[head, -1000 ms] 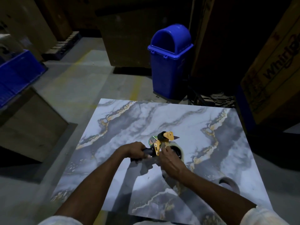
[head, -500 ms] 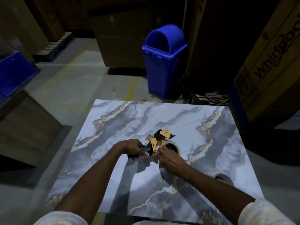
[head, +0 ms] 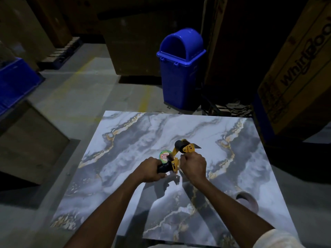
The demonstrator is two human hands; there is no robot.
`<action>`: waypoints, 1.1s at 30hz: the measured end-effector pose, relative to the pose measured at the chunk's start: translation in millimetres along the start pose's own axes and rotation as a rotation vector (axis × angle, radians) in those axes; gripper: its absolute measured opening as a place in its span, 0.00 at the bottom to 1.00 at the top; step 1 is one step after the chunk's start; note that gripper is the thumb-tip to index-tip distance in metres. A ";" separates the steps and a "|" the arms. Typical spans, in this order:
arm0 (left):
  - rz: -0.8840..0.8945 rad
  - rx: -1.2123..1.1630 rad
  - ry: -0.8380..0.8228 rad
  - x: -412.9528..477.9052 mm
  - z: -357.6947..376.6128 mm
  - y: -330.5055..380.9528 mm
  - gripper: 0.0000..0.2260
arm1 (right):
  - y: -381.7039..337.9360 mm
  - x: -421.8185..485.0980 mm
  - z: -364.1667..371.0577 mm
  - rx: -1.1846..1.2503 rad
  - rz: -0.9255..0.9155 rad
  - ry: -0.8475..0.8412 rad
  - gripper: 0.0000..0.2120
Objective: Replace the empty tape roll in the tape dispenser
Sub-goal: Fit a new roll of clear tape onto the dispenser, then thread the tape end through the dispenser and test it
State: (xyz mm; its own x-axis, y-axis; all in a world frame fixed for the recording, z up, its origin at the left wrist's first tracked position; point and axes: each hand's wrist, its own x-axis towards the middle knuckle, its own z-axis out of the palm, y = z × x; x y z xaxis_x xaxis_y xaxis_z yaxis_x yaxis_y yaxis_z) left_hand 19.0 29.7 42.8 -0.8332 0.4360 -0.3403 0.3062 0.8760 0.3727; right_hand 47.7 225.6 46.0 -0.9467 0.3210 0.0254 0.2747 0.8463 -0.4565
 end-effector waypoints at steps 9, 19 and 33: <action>-0.103 -0.191 -0.168 -1.0 -11.9 34.7 0.11 | 7.4 -5.5 1.3 0.138 -0.108 0.209 0.11; -0.188 -0.098 -0.036 -3.2 -19.7 65.7 0.21 | 24.9 10.2 1.5 0.249 -0.168 0.272 0.02; -0.190 0.032 0.182 2.3 -22.8 76.2 0.24 | -2.2 21.7 -12.3 0.949 0.431 0.069 0.23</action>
State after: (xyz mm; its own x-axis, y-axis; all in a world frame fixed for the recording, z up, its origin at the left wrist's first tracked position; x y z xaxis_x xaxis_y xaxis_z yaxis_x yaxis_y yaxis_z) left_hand 30.0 92.7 90.1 -0.9453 0.2211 -0.2400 0.1482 0.9460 0.2882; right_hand 28.6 235.9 58.5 -0.7800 0.5655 -0.2681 0.3135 -0.0177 -0.9494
